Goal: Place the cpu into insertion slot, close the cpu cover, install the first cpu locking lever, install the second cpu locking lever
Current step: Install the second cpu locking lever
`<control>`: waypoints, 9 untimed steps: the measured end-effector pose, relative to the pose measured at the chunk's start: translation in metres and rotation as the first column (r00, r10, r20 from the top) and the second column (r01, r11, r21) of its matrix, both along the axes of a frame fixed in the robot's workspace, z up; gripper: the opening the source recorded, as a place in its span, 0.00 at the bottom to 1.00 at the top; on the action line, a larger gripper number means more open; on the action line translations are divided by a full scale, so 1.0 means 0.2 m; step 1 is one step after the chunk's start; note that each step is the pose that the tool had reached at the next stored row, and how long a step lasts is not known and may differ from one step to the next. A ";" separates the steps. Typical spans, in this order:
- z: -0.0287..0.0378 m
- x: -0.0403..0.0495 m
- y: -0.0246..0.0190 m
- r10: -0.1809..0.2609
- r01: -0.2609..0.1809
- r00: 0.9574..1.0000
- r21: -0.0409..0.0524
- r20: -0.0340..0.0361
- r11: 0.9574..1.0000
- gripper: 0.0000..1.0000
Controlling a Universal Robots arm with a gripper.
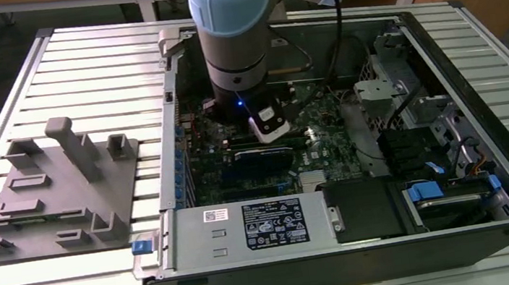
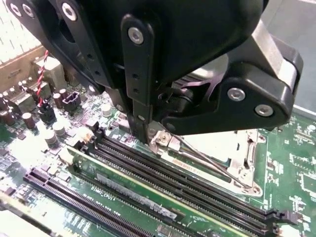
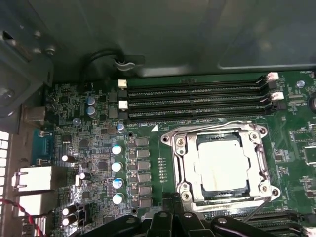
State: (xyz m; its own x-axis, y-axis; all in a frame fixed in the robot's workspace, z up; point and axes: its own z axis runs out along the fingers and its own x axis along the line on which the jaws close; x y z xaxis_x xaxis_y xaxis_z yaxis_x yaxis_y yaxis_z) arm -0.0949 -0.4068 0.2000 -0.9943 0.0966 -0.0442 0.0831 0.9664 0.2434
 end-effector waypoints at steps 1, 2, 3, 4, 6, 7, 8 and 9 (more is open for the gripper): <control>0.013 0.000 0.000 0.000 0.000 1.000 0.000 0.000 1.000 0.10; 0.027 0.000 0.000 0.000 0.000 1.000 0.000 0.000 1.000 0.10; 0.040 0.000 0.000 0.000 0.000 1.000 0.000 0.000 1.000 0.10; 0.054 0.000 0.000 0.000 0.000 1.000 0.000 0.000 1.000 0.10; 0.083 0.000 0.000 0.000 0.000 1.000 0.000 0.000 1.000 0.10; 0.097 0.000 0.000 0.000 0.000 1.000 0.000 0.000 1.000 0.10; 0.111 0.000 0.000 0.000 0.000 1.000 0.000 0.000 1.000 0.10; 0.125 0.000 0.000 0.000 0.000 1.000 0.000 0.000 1.000 0.10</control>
State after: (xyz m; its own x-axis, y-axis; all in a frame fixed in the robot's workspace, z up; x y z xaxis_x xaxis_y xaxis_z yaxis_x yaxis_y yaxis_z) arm -0.0949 -0.4067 0.2250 -0.9943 0.0967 -0.0443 0.0831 0.9664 0.2434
